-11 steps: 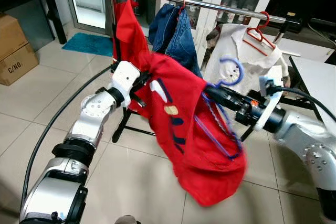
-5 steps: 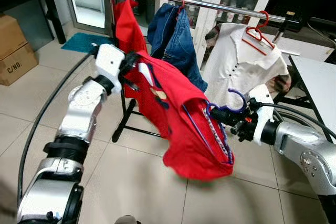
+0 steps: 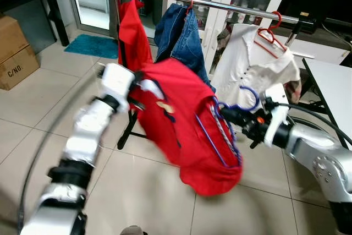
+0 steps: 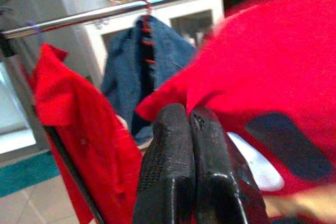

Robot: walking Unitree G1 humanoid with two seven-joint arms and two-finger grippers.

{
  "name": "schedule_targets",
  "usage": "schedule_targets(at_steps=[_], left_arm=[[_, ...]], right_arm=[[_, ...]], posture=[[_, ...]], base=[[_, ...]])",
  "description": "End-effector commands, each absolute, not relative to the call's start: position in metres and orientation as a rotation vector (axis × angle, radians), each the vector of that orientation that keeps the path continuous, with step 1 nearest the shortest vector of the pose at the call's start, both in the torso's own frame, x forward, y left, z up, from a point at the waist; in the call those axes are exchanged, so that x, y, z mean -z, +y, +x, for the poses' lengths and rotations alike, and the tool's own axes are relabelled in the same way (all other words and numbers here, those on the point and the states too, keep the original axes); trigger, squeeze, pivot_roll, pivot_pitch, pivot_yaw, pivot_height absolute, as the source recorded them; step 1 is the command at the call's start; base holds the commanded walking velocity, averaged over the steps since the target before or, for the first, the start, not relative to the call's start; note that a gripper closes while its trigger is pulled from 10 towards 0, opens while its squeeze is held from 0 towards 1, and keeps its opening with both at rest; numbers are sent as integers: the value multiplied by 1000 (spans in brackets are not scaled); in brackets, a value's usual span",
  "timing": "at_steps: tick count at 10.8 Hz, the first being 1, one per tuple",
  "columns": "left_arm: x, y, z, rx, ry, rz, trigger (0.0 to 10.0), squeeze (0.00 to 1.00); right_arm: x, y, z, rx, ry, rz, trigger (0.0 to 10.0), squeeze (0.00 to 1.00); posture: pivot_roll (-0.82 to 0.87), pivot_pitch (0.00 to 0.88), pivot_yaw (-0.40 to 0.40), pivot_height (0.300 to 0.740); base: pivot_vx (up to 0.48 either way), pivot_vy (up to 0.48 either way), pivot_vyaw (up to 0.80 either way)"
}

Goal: Hang hanger

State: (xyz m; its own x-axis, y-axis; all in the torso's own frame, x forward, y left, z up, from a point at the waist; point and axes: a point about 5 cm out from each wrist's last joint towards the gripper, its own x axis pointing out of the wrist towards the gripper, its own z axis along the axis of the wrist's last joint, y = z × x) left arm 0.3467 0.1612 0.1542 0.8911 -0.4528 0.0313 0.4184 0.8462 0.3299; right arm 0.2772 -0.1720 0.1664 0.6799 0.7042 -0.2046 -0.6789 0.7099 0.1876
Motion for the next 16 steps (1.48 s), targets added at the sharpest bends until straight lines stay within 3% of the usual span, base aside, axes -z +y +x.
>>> schedule_targets(at_steps=[1,2,4,6,7,8,9,10,12,13,14,16], left_arm=[[-155,158,347,464,-103,342,10000,0],[-153,159,346,451,-95,340,10000,0],[-160,162,343,474,-109,307,10000,1000],[-161,160,326,637,-75,279,10000,1000],[-164,162,314,728,-61,247,10000,0],[-178,168,307,767,-88,219,10000,0],[-200,186,319,643,-152,215,10000,0],[-210,202,326,629,-167,234,10000,1000],[-218,217,328,702,-116,285,10000,1000],[-220,222,329,768,-66,305,10000,412],[-214,222,326,880,-2,280,10000,0],[-204,214,320,1066,70,236,10000,0]], right_arm=[[-175,-178,280,-749,234,102,10000,0],[-177,-179,281,-746,228,104,10000,0],[-176,-181,281,-745,234,98,10000,0],[-172,-184,283,-724,257,71,10000,0],[-174,-185,285,-718,251,67,10000,0],[-177,-187,285,-730,237,47,10000,0],[-183,-188,281,-791,215,39,10000,0],[-188,-187,272,-909,190,16,10000,0],[-195,-193,262,-1044,181,-33,10000,0],[-199,-199,260,-1096,182,-82,10000,0],[-203,-202,259,-1143,173,-102,10000,0],[-212,-200,255,-1236,149,-113,10000,0]], posture=[[86,0,-72,740],[84,0,-71,740],[87,0,-71,740],[89,0,-70,740],[89,0,-70,740],[89,0,-70,740],[95,0,-74,740],[97,0,-75,740],[90,0,-65,740],[88,0,-62,740],[90,0,-63,740],[89,0,-66,740]], base=[[0,0,0],[0,0,0],[0,0,0],[0,0,0],[0,0,0],[0,0,0],[0,0,0],[0,0,0],[0,0,0],[0,0,0],[0,0,0],[0,0,0]])
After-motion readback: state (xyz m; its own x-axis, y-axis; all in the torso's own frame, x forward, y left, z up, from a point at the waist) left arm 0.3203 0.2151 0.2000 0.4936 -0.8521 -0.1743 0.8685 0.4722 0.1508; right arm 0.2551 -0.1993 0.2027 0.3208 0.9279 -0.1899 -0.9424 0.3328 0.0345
